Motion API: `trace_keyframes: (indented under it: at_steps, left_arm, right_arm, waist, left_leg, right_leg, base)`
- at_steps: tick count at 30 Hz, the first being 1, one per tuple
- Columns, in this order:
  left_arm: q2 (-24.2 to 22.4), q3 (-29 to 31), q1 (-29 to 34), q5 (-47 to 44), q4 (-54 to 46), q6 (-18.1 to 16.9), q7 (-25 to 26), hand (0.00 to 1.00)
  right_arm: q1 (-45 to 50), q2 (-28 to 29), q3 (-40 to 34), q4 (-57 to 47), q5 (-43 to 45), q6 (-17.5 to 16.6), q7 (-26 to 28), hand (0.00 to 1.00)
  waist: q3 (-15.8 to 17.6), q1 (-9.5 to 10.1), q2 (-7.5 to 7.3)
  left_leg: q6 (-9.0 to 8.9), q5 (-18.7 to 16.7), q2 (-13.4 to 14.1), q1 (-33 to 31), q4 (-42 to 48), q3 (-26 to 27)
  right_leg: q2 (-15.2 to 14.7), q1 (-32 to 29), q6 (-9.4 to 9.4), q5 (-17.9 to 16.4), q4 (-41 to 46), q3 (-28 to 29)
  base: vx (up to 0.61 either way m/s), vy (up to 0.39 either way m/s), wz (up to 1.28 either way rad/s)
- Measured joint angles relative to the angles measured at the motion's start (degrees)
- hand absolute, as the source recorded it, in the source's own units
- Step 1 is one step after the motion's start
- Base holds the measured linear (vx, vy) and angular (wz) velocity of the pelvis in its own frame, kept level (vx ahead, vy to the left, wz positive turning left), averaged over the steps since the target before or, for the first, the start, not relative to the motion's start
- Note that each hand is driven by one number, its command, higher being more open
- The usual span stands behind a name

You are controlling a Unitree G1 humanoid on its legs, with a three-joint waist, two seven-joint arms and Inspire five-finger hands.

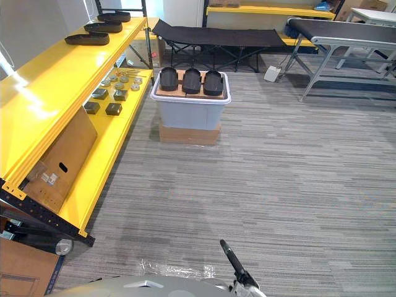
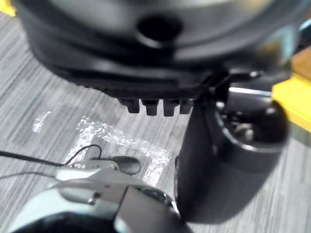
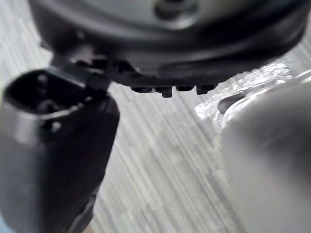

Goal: Walk over and take three plastic housings, then place them on the shelf

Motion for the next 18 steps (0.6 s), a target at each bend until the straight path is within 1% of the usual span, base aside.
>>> trace_keyframes:
  at_steps: [1,4,5,7,10,12,14,16,18]
  left_arm:
    - [0.9,-1.7,-0.2,-0.3,-1.6,-0.9,-0.5,1.0]
    - [0.7,-3.8,-1.3,-4.2,-7.3,-2.3,-1.0,1.0]
    - [0.2,-4.4,-2.8,-5.8,-9.0,-2.6,-1.6,1.0]
    - [-1.1,-6.0,-4.6,-7.9,-10.3,-2.6,-2.0,1.0]
    - [-2.7,-7.9,-5.6,-10.0,-11.5,-2.4,-3.5,1.0]
    - [-3.6,-8.3,-5.6,-10.6,-11.8,-2.3,-3.5,1.0]
    - [-3.7,-8.7,-5.4,-11.2,-11.8,-2.3,-1.8,1.0]
    - [-3.6,-8.6,-5.1,-12.0,-11.8,-2.5,-0.1,1.0]
    - [-3.7,-8.2,-4.8,-12.7,-11.9,-3.5,1.7,1.0]
  right_arm:
    - [-1.4,0.2,1.6,-0.9,0.1,-1.1,0.6,1.0]
    - [-4.3,1.0,4.2,-4.4,0.1,-3.8,1.4,1.0]
    - [-6.1,1.2,5.3,-5.0,0.1,-5.0,1.8,1.0]
    - [-7.3,1.4,7.1,-5.7,-0.1,-5.9,1.7,1.0]
    - [-7.8,1.8,9.1,-6.6,-1.3,-7.2,0.0,1.0]
    - [-7.7,1.9,9.7,-6.7,-1.6,-7.5,-1.6,1.0]
    - [-7.3,2.0,9.8,-6.7,0.2,-7.4,-3.4,1.0]
    - [-6.9,2.0,9.7,-6.7,3.2,-6.5,-3.6,1.0]
    - [-6.0,2.0,9.6,-6.8,5.8,-6.3,-2.6,1.0]
  waist:
    - [0.1,0.01,-0.19]
    - [0.1,0.05,-0.28]
    - [0.2,0.08,-0.14]
    - [0.2,0.1,-0.23]
    - [0.3,0.02,-0.49]
    - [0.4,-0.03,-0.7]
    - [0.4,-0.15,-0.79]
    - [0.4,-0.21,-0.76]
    - [0.5,-0.19,-0.75]
  left_leg:
    - [0.0,0.2,-0.1,0.0,-0.4,0.1]
    - [0.04,1.5,-0.9,-0.1,-2.2,-0.2]
    - [0.1,2.0,-1.2,-0.2,-2.9,-0.4]
    - [0.27,2.3,-1.6,-0.1,-3.5,-0.6]
    - [0.27,2.3,-1.9,-0.1,-3.6,-0.5]
    - [0.27,2.3,-2.0,-0.2,-3.6,-0.4]
    - [0.27,2.3,-2.0,-0.6,-3.6,-0.4]
    - [0.27,2.3,-2.0,-0.6,-3.6,-0.6]
    - [0.27,2.3,-2.0,-0.8,-3.6,-0.9]
  right_leg:
    - [-0.1,-0.3,0.21,0.1,0.0,0.0]
    - [-0.6,-1.0,0.44,0.3,0.0,-0.1]
    - [-0.8,-1.4,0.88,0.6,-0.1,-0.3]
    - [-1.0,-1.4,1.08,0.7,-0.1,-0.4]
    - [-1.4,-1.5,1.23,0.8,-0.1,-0.4]
    - [-1.5,-1.9,1.27,0.8,0.0,-0.5]
    - [-1.5,-2.2,1.27,0.8,0.0,-0.5]
    - [-1.5,-2.2,1.27,0.8,0.0,-0.7]
    - [-1.5,-2.2,1.27,0.8,0.0,-0.9]
  base:
    - [0.0,0.043,0.02]
    - [-0.02,0.045,0.06]
    - [-0.04,0.055,0.07]
    - [-0.05,0.048,0.05]
    - [-0.03,0.044,-0.01]
    - [-0.01,0.02,-0.01]
    - [0.0,0.0,0.0]
    - [0.0,-0.001,0.02]
    - [-0.01,-0.002,0.07]
